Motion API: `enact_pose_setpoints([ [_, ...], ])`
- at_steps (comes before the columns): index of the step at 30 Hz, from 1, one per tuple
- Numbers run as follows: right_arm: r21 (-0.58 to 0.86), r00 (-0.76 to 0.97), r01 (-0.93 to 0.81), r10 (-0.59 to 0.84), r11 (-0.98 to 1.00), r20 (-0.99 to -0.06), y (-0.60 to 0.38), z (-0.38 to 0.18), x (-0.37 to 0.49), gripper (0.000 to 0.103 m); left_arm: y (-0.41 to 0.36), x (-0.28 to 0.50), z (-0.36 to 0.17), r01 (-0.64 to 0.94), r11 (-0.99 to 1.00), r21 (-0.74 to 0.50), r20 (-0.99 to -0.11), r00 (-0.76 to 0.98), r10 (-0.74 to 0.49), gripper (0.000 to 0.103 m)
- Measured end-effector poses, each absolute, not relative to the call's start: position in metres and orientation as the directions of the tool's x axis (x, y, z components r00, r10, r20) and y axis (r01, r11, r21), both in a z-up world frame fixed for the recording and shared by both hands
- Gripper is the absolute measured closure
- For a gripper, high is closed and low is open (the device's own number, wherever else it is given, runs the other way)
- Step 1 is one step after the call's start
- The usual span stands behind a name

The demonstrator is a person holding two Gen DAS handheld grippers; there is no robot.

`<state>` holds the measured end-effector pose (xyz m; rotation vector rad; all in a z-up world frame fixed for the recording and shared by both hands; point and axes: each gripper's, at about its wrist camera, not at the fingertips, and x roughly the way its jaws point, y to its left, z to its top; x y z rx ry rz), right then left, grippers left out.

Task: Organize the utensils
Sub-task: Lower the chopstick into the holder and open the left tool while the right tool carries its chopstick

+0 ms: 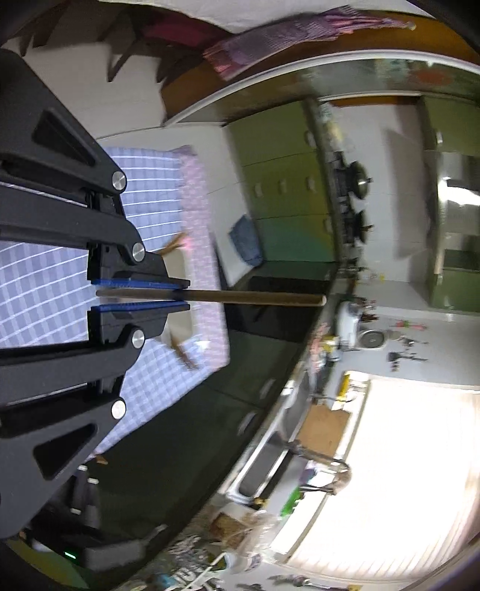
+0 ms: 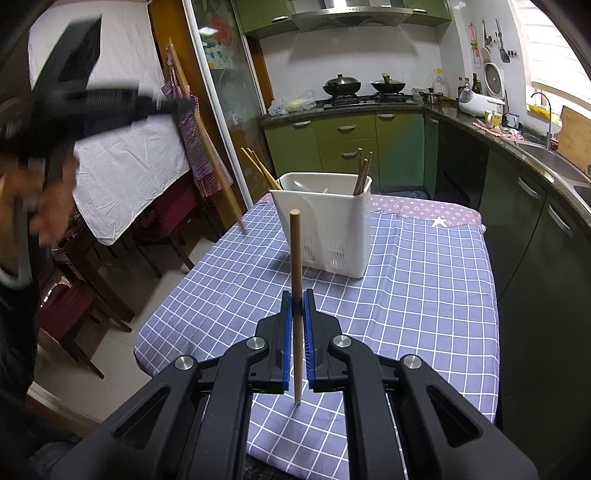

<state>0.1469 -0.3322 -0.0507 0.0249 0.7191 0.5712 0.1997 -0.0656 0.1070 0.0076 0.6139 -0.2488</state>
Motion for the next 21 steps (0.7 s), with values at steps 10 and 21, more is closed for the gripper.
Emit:
enact_pose_setpoints([
  [10,0.234,0.607,-0.472,0.506,0.85,-0.612,-0.342,-0.056,0.15,0.096,-0.075,0.257,0.125,0.151,0.988,-0.045,-0.485,0.861,-0.154,0.097],
  [21,0.231,0.613,-0.463,0.497,0.856,-0.614,-0.342,-0.056,0.152,0.096,-0.081,0.311,0.052,0.13,0.991,-0.041,-0.589,0.798,-0.129,0.097],
])
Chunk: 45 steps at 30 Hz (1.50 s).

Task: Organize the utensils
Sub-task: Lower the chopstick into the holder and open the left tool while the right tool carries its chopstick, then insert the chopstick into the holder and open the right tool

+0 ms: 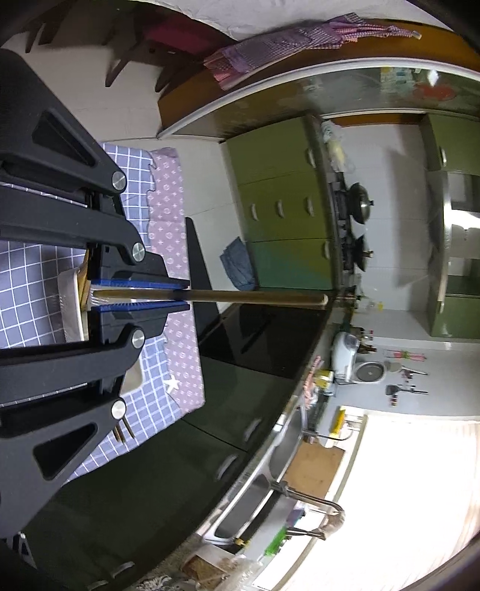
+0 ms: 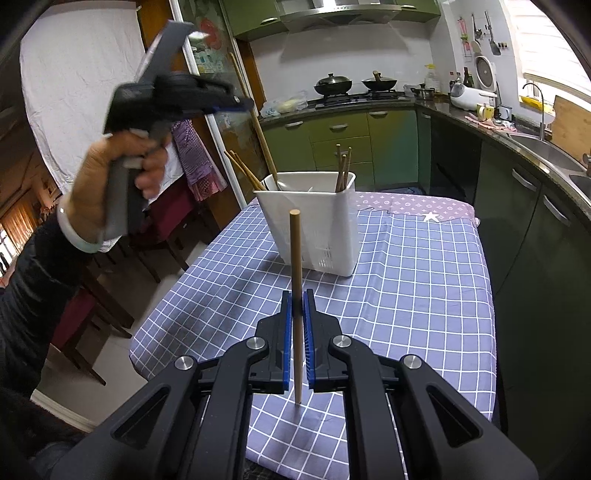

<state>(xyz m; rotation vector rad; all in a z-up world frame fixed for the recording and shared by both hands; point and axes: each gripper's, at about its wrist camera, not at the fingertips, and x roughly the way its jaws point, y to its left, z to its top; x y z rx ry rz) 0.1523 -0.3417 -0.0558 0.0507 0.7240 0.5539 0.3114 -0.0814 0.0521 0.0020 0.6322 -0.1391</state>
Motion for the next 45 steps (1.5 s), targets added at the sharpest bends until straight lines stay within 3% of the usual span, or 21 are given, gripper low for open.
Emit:
enact_pose_setpoints([
  [5,0.225,0.624,-0.461,0.494,0.858,-0.606,-0.339,-0.048,0.154,0.096,-0.076,0.301,0.044,0.136,0.99,-0.032,-0.592,0.796,-0.128,0.089],
  [10,0.212,0.65,-0.465,0.494,0.859,-0.577,-0.339,-0.028,0.156,0.096,-0.065,0.266,0.06,0.137,0.99,-0.029,-0.534,0.835,-0.131,0.071],
  [14,0.197,0.703,-0.474,0.504,0.858,-0.502,-0.336,0.017,0.164,0.096,-0.046,0.219,0.062,0.142,0.988,-0.068,-0.494,0.855,-0.157,0.069],
  [18,0.21,0.756,-0.474,0.517,0.855,-0.402,-0.332,0.066,0.184,0.096,-0.028,0.183,0.048,0.155,0.978,-0.141,-0.514,0.832,-0.207,0.065],
  [23,0.245,0.816,-0.433,0.493,0.868,-0.304,-0.324,0.108,0.228,0.096,-0.004,0.122,0.025,0.106,0.978,-0.178,-0.479,0.859,-0.18,0.047],
  [29,0.249,0.833,-0.342,0.415,0.906,-0.367,-0.306,0.098,0.29,0.096,0.014,0.072,-0.003,0.046,0.981,-0.187,-0.464,0.876,-0.129,0.038],
  [36,0.223,0.791,-0.288,0.362,0.931,-0.493,-0.292,0.044,0.335,0.096,0.013,0.054,-0.012,0.032,0.987,-0.158,-0.436,0.895,-0.098,0.012],
  [43,0.191,0.754,-0.302,0.357,0.934,-0.551,-0.279,0.009,0.348,0.096,-0.007,0.055,-0.028,0.091,0.988,-0.121,-0.466,0.874,-0.138,0.007],
  [45,0.17,0.754,-0.308,0.35,0.936,-0.556,-0.276,0.006,0.347,0.088,-0.012,0.057,-0.032,0.1,0.987,-0.124,-0.479,0.865,-0.148,0.007],
])
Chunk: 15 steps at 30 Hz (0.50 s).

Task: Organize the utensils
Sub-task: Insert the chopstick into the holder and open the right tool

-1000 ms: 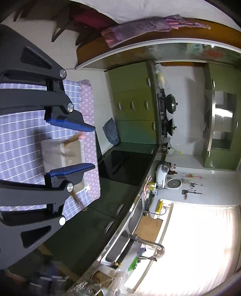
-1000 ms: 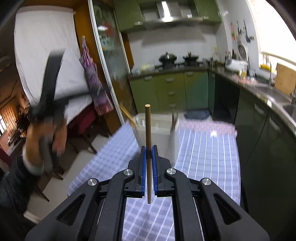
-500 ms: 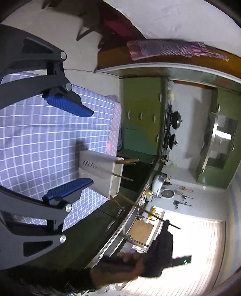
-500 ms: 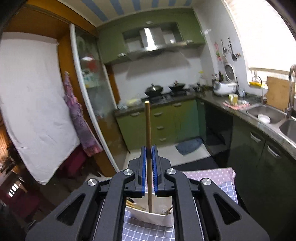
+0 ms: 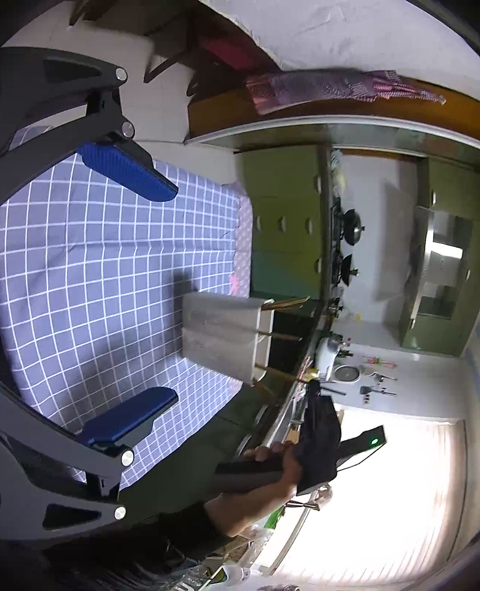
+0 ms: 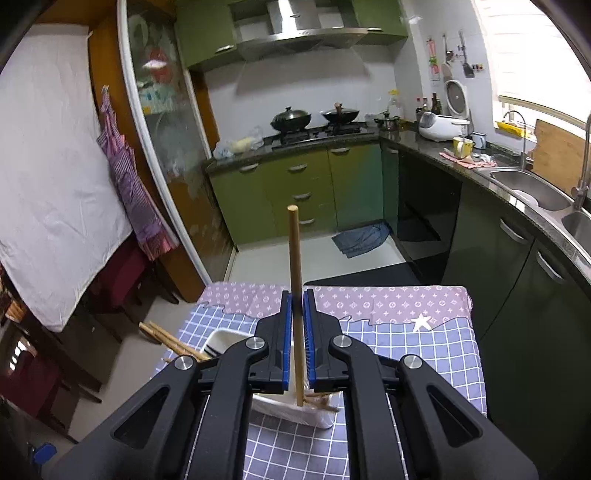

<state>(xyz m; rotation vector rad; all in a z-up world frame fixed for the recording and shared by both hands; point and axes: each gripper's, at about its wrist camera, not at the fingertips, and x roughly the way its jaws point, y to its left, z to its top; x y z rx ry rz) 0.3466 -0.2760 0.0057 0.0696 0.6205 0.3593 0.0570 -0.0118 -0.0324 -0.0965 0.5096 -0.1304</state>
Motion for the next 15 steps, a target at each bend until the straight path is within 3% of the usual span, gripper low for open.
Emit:
enact_pose_setpoints([
  [2,0.158,0.763,-0.309,0.343,0.938,-0.548,-0.276,0.007,0.342,0.081,-0.015,0.058,-0.035,0.107,0.986,-0.125,-0.488,0.859,-0.155,0.007],
  [7,0.168,0.809,-0.333,0.373,0.928,-0.455,-0.292,0.033,0.295,0.075,-0.02,0.06,-0.041,0.11,0.988,-0.106,-0.505,0.85,-0.149,0.007],
  [10,0.148,0.837,-0.349,0.379,0.925,-0.394,-0.304,0.045,0.255,0.062,-0.022,0.062,-0.047,0.119,0.987,-0.108,-0.52,0.839,-0.158,0.007],
  [12,0.097,0.855,-0.339,0.35,0.936,-0.383,-0.306,0.048,0.239,0.056,-0.025,0.065,-0.051,0.126,0.985,-0.115,-0.536,0.827,-0.169,0.007],
  [15,0.059,0.889,-0.279,0.281,0.959,-0.363,-0.307,0.056,0.244,0.054,-0.03,0.065,-0.054,0.141,0.982,-0.123,-0.55,0.815,-0.186,0.007],
])
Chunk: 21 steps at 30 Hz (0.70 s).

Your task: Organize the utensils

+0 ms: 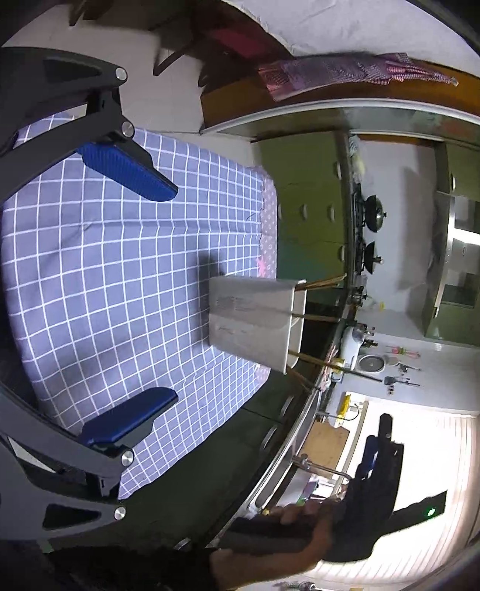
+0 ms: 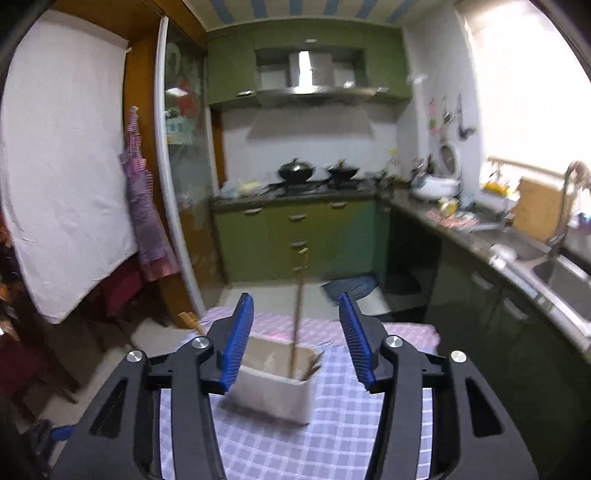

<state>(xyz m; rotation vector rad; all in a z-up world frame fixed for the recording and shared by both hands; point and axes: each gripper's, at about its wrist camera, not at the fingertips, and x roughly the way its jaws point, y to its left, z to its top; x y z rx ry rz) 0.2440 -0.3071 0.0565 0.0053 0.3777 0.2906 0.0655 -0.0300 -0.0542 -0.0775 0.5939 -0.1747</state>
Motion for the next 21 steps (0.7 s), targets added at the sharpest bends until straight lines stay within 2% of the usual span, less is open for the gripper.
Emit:
enact_pose_setpoints([
  [5,0.165,0.836,-0.31,0.351,0.936,-0.423,-0.304,0.062,0.291,0.055,-0.031,0.054,-0.05,0.138,0.986,-0.092,-0.529,0.832,-0.166,0.007],
  [10,0.146,0.819,-0.262,0.3,0.954,-0.489,-0.29,0.048,0.325,0.056,-0.017,0.056,-0.053,0.105,0.989,-0.107,-0.544,0.826,-0.147,0.007],
  [13,0.151,0.809,-0.249,0.291,0.957,-0.511,-0.286,0.043,0.339,0.065,-0.008,0.057,-0.055,0.091,0.987,-0.132,-0.546,0.824,-0.149,0.007],
  [15,0.152,0.796,-0.247,0.29,0.957,-0.531,-0.285,0.039,0.349,0.079,-0.006,0.058,-0.056,0.089,0.986,-0.141,-0.551,0.821,-0.152,0.007],
  [16,0.166,0.784,-0.254,0.303,0.953,-0.541,-0.284,0.037,0.353,0.082,-0.006,0.058,-0.057,0.088,0.986,-0.142,-0.553,0.819,-0.153,0.007],
  [18,0.18,0.77,-0.26,0.316,0.949,-0.554,-0.283,0.035,0.36,0.097,-0.006,0.059,-0.058,0.092,0.985,-0.142,-0.556,0.816,-0.157,0.007],
  [21,0.174,0.77,-0.27,0.32,0.947,-0.552,-0.282,0.035,0.357,0.097,-0.007,0.06,-0.061,0.097,0.985,-0.145,-0.561,0.812,-0.163,0.007],
])
